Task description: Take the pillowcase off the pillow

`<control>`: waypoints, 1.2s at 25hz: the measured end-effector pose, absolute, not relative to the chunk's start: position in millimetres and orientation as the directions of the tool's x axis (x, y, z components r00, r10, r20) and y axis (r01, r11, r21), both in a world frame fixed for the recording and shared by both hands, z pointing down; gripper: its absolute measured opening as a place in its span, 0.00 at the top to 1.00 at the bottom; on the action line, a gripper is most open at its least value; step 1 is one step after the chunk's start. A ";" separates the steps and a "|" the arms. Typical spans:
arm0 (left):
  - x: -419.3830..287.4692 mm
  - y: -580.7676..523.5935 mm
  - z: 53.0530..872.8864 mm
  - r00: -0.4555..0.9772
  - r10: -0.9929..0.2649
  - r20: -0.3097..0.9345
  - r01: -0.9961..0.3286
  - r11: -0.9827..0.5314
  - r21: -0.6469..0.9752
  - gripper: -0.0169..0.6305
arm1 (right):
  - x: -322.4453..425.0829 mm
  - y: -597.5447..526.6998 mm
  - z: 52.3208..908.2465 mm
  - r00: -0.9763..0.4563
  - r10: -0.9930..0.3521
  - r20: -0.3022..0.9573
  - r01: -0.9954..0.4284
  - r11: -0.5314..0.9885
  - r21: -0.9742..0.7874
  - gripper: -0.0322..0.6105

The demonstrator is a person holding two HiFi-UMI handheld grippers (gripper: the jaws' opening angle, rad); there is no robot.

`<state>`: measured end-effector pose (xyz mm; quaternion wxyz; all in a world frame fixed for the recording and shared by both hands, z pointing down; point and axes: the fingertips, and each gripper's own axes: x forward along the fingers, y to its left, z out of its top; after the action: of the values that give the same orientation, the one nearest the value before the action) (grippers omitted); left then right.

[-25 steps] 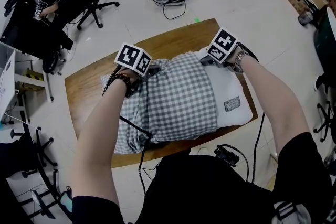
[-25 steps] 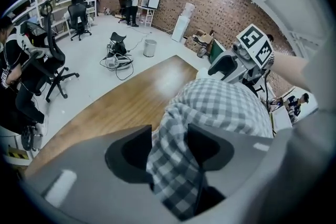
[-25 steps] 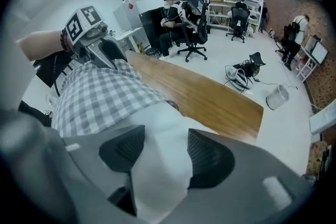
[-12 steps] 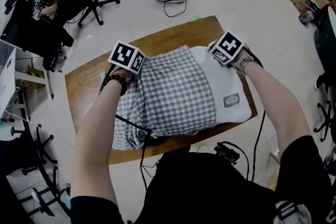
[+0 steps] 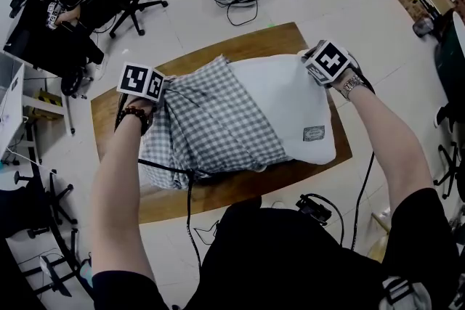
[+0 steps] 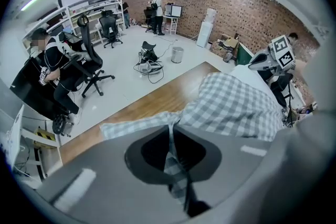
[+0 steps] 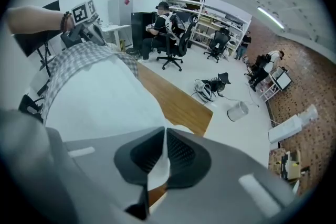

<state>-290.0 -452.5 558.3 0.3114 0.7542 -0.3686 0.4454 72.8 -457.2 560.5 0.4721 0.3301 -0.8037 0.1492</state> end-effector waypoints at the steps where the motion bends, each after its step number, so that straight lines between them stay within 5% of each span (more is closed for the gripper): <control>1: -293.7 -451.9 557.0 0.327 -0.282 0.902 -0.840 -0.524 0.141 0.96 | 76.8 -459.4 560.7 -0.333 -0.395 0.856 -0.676 0.733 0.075 0.94; 13: -282.9 -435.4 556.9 0.352 -0.343 0.871 -0.855 -0.497 0.149 0.95 | 56.4 -455.3 575.5 -0.360 -0.435 0.825 -0.643 0.756 0.118 0.92; 21: -264.9 -436.5 530.7 0.369 -0.441 0.818 -0.860 -0.496 0.121 0.78 | 51.2 -447.3 565.3 -0.393 -0.458 0.797 -0.635 0.762 0.125 0.79; 30: -263.6 -410.0 499.3 0.341 -0.558 0.757 -0.889 -0.453 0.067 0.75 | 40.5 -405.5 536.2 -0.420 -0.482 0.769 -0.586 0.791 0.176 0.79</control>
<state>-263.6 -410.0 499.3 0.2437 0.7816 -0.4630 0.3396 40.5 -405.5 536.2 0.4352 0.3175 -0.8404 0.0599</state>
